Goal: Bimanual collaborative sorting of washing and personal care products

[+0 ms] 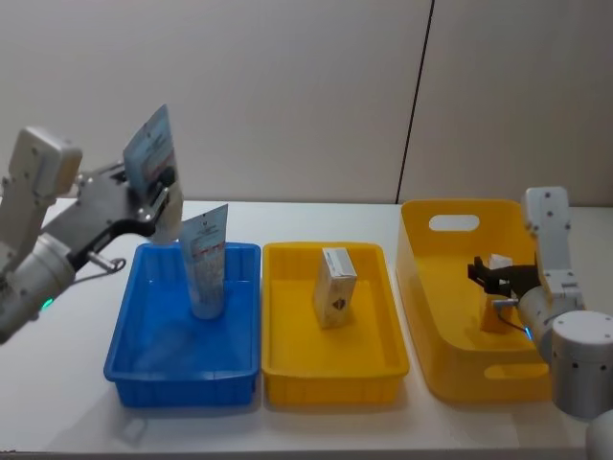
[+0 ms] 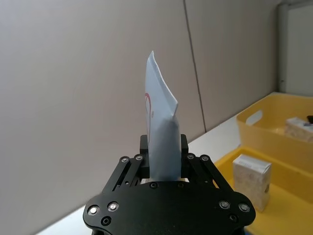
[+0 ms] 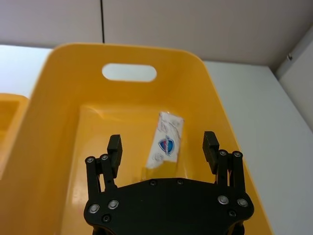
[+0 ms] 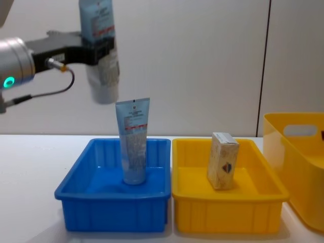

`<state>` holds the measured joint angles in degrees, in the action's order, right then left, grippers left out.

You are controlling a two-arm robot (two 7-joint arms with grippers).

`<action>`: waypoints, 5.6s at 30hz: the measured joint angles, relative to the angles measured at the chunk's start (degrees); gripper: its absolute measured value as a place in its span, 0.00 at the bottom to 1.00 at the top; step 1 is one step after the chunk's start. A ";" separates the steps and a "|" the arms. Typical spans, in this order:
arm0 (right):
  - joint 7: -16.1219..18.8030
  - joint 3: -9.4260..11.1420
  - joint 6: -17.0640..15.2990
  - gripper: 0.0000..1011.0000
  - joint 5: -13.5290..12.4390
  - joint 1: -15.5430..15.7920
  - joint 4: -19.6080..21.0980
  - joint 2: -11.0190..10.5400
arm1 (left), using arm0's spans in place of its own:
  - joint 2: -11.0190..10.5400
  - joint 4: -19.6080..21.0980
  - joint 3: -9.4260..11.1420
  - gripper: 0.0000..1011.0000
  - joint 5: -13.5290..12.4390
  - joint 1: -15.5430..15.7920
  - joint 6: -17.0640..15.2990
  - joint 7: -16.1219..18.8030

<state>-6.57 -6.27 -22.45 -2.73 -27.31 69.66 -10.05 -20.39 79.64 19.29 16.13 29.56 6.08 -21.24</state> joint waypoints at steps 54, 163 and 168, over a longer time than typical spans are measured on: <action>34.08 -11.96 18.81 0.99 -3.77 -4.51 7.24 -7.95 | 16.98 -54.02 7.00 0.27 3.49 36.49 20.59 -25.77; 30.93 -18.91 18.66 0.99 -2.38 -6.83 6.69 -6.41 | 9.65 -16.14 13.31 0.27 1.00 21.08 -1.35 -13.83; 30.66 -18.91 18.37 0.99 -2.50 -7.09 6.35 -5.99 | 9.66 -15.71 13.29 0.27 1.00 20.88 -1.32 -13.68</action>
<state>24.08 -25.18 -4.08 -5.23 -34.39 76.01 -16.04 -10.73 63.93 32.58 17.13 50.44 4.76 -34.92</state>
